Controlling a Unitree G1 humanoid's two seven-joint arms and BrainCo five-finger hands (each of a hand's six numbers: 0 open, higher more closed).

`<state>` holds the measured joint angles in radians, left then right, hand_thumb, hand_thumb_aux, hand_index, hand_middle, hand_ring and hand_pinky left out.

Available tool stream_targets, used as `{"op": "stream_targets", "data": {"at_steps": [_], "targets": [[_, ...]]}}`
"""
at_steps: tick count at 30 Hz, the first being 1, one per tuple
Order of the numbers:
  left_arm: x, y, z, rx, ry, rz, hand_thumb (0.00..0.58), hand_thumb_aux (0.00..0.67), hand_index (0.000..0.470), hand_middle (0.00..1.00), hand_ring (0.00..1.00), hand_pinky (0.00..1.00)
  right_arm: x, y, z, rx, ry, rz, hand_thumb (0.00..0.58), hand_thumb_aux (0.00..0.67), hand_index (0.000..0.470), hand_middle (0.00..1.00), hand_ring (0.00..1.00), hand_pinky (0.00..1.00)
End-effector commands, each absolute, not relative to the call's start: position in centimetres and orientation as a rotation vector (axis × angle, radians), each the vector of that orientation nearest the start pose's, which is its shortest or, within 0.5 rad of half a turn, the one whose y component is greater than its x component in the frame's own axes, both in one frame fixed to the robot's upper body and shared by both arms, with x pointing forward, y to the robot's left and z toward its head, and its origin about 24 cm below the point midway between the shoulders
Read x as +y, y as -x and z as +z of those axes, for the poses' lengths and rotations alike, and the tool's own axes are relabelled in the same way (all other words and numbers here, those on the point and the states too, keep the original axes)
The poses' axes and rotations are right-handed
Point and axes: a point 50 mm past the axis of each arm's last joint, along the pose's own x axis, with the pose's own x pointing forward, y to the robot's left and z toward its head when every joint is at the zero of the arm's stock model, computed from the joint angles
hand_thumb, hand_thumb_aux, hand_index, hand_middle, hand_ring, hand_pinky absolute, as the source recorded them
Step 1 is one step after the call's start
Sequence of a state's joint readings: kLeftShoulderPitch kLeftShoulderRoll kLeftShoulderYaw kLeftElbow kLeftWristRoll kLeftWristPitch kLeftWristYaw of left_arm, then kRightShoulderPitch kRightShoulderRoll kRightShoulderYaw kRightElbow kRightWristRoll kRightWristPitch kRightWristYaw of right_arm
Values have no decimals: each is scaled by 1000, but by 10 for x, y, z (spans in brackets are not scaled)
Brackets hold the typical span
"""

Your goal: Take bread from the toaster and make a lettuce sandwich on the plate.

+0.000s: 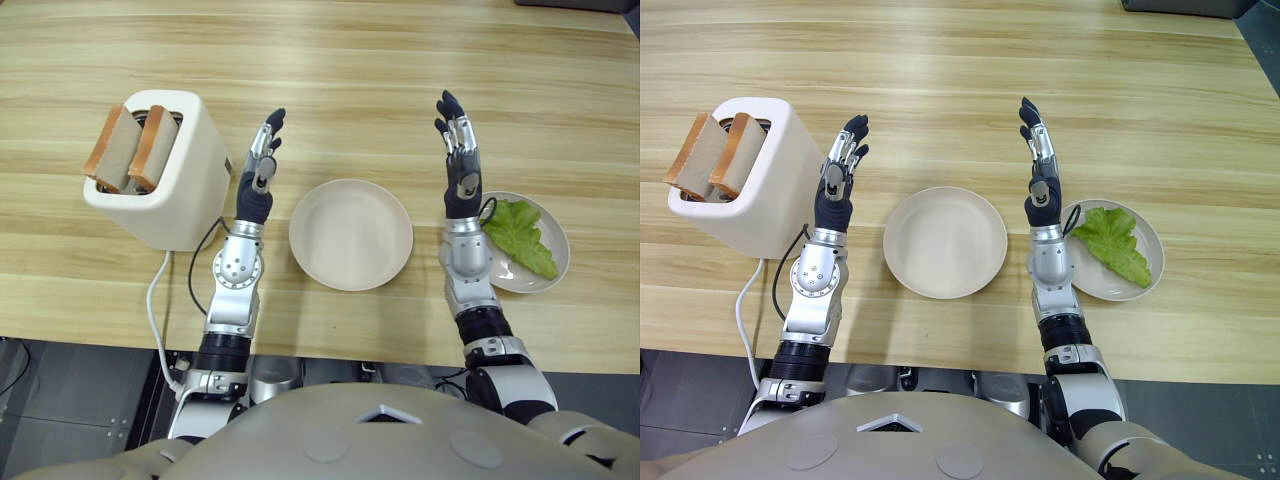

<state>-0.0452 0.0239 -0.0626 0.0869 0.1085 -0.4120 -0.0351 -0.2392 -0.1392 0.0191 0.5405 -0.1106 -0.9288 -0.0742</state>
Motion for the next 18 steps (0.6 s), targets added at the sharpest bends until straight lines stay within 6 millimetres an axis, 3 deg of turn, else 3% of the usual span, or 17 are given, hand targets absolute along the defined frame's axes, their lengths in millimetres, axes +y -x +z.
{"op": "stream_targets", "data": {"at_steps": [1,14,18], "targets": [[127,-254,63,-343,-139,-143,0,0,0,0,0,0,-155,-273,65,-624,199,93,0,0,0,0,0,0],[129,-252,63,-354,-144,-135,0,0,0,0,0,0,-154,-273,66,-631,198,96,0,0,0,0,0,0],[134,-249,78,-434,-195,-115,0,0,0,0,0,0,-154,-271,66,-636,196,92,0,0,0,0,0,0]]}}
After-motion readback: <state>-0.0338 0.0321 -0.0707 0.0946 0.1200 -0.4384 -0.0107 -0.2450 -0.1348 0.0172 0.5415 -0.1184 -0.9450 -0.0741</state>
